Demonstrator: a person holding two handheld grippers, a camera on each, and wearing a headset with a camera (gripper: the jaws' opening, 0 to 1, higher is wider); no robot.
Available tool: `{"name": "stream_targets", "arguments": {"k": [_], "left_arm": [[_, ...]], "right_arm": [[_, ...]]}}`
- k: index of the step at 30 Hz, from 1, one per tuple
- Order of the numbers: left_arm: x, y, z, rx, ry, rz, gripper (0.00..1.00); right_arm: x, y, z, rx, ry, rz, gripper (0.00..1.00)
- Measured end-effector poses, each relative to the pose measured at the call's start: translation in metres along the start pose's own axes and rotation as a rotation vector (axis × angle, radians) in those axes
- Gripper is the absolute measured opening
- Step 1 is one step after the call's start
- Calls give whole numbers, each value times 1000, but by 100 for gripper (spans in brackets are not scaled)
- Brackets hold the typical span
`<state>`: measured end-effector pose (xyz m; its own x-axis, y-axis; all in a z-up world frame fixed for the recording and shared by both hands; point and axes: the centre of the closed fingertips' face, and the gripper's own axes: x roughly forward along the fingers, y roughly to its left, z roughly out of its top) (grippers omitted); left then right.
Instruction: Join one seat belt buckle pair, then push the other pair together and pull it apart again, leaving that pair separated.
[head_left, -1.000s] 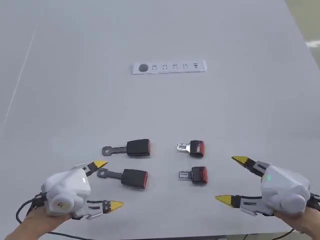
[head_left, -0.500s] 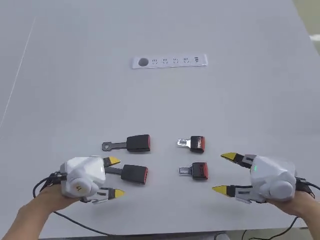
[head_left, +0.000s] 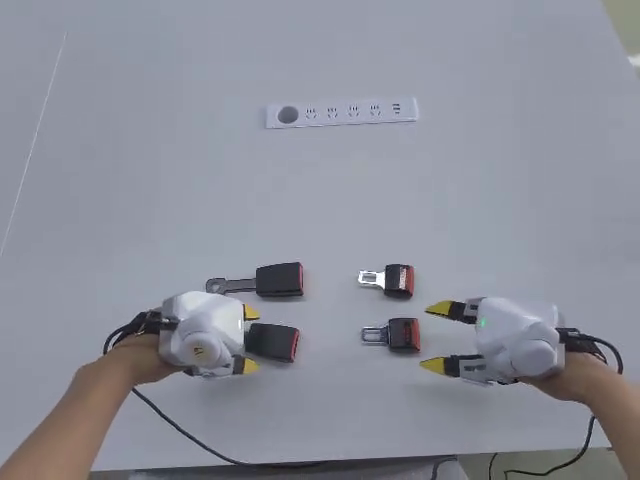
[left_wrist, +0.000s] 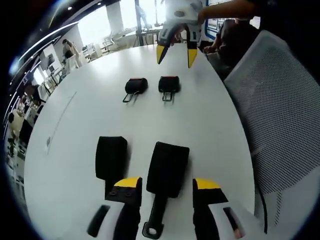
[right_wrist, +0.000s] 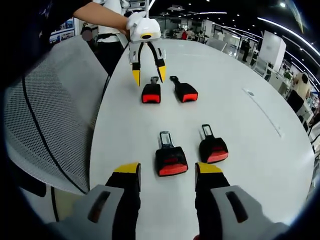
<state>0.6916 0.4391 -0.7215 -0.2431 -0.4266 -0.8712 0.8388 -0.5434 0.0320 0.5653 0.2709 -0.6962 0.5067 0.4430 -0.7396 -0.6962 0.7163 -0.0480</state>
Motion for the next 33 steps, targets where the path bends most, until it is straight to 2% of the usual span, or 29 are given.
{"name": "stream_targets", "arguments": {"k": [6,13,22,33], "left_arm": [[11,1,-3,35,40,-40,37],[18,1,-6,34,57,-62,34],[19,3,-7,-23,45,-53,33],[20,4,-7,-82,49,-40,33]], "right_arm": [[9,-2,-4,-31,27,34,39],[17,-3,-7,-54,48,73,37],[29,-3,-8,-59,58,105,34],[38,-5,-14,-60,80,114,30]]}}
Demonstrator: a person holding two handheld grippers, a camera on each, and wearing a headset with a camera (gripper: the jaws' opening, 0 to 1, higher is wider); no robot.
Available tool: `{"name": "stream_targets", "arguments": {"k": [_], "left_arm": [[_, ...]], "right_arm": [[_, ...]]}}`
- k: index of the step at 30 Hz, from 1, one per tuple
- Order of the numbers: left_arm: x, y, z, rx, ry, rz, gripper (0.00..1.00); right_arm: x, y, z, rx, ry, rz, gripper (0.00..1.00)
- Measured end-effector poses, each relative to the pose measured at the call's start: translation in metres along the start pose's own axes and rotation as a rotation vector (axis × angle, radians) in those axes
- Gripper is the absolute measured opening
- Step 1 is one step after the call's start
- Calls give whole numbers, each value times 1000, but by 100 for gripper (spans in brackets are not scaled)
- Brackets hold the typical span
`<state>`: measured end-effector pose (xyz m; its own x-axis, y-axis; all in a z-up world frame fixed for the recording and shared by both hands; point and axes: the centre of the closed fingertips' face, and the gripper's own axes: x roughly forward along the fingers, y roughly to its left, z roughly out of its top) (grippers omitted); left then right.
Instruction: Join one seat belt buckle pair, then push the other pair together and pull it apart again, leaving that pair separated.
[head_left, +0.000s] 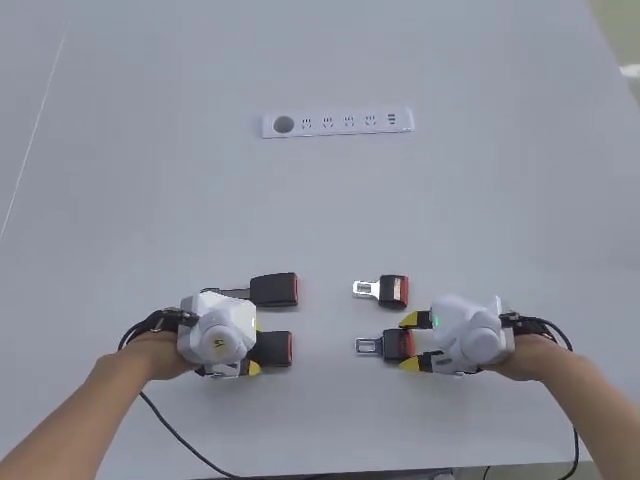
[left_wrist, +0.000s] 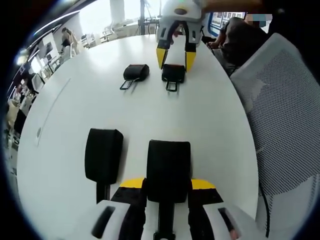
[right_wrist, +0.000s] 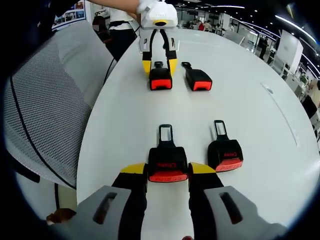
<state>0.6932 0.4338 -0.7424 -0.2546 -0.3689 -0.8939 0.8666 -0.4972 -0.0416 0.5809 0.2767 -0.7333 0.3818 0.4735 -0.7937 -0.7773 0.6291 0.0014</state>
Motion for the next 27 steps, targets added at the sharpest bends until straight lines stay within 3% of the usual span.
{"name": "stream_targets", "arguments": {"k": [14,27], "left_arm": [[1,0,-1,4,5,-7,32],[1,0,-1,2,3,-7,32]], "right_arm": [[4,-2,8,31,-27,-18,29],[17,0,30,18,-52,-9,28]]}}
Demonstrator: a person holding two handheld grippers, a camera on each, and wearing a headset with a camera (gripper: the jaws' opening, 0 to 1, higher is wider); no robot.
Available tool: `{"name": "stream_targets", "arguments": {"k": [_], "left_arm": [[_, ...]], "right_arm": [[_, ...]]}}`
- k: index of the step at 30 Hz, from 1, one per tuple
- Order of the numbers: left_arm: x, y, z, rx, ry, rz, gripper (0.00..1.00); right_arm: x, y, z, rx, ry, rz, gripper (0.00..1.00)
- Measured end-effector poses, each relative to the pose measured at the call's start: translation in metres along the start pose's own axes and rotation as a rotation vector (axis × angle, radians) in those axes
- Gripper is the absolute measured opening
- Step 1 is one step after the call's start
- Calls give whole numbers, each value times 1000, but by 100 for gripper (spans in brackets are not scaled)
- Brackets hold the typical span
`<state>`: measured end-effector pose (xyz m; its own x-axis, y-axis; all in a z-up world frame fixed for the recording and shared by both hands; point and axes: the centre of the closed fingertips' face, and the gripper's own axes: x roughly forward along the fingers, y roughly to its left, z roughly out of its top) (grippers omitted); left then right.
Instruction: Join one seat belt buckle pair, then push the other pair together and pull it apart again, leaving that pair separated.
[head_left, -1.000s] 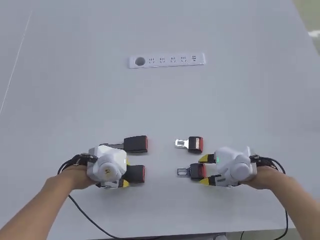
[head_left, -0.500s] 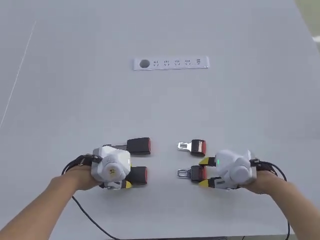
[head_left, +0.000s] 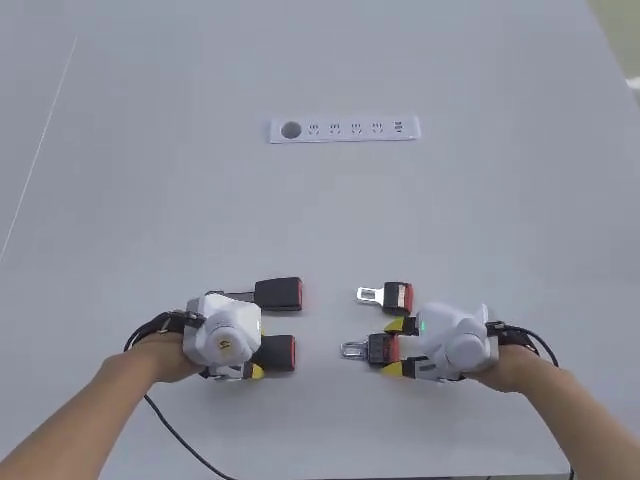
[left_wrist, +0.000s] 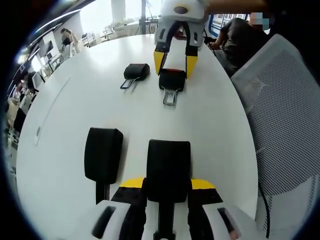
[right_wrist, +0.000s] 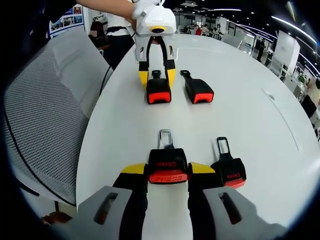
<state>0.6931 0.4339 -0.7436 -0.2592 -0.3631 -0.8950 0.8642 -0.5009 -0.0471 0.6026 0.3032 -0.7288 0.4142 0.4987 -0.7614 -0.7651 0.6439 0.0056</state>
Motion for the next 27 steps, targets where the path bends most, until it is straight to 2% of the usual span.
{"name": "stream_targets", "arguments": {"k": [27], "left_arm": [[1,0,0,3,-1,-8,32]], "right_arm": [[36,9,43,-24,-41,27,28]]}}
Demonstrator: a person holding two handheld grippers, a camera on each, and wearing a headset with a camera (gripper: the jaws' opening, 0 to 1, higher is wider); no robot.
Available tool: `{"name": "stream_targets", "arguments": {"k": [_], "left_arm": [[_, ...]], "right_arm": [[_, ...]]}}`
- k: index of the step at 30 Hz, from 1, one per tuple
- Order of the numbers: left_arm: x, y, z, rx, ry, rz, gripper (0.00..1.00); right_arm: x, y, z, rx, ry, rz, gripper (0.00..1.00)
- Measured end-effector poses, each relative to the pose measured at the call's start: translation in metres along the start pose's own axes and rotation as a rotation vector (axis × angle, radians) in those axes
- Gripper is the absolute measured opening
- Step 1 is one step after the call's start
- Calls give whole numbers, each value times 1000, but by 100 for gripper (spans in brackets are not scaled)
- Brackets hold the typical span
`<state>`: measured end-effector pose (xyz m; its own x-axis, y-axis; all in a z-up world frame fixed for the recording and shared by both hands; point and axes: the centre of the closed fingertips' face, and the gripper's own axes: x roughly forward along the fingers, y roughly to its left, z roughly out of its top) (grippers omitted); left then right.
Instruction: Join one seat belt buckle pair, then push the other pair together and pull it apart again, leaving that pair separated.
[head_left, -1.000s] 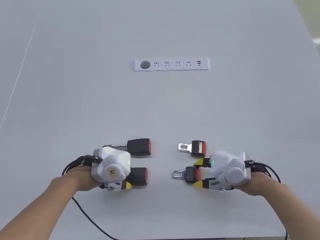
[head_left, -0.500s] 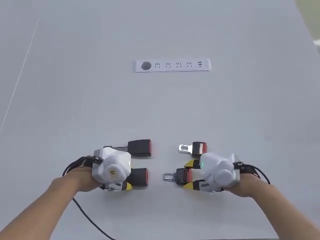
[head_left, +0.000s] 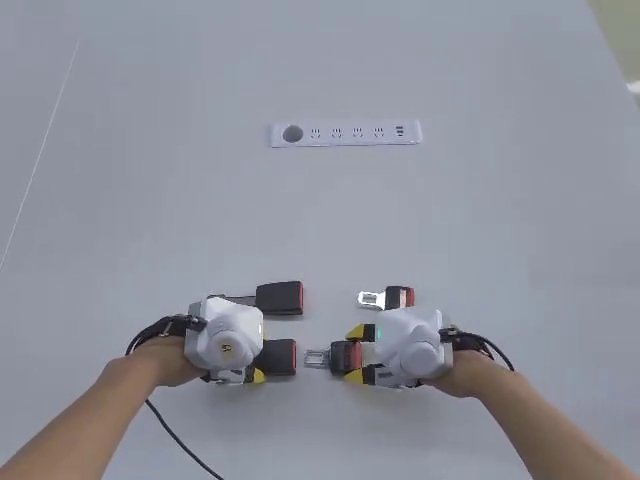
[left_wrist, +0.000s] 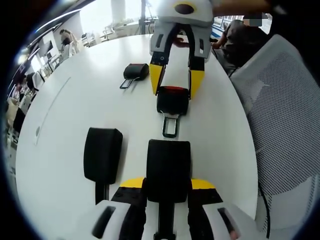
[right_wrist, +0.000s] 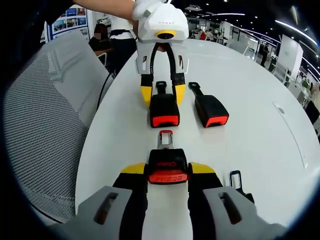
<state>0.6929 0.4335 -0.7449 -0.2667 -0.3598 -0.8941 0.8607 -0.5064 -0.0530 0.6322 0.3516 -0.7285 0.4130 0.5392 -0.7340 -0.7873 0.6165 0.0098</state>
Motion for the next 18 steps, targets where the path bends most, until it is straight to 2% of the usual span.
{"name": "stream_targets", "arguments": {"k": [16,18], "left_arm": [[0,0,0,3,-6,-7,32],[0,-1,0,5,-4,-9,32]], "right_arm": [[17,2,18,-7,-11,-1,28],[18,1,17,-21,5,-5,28]]}}
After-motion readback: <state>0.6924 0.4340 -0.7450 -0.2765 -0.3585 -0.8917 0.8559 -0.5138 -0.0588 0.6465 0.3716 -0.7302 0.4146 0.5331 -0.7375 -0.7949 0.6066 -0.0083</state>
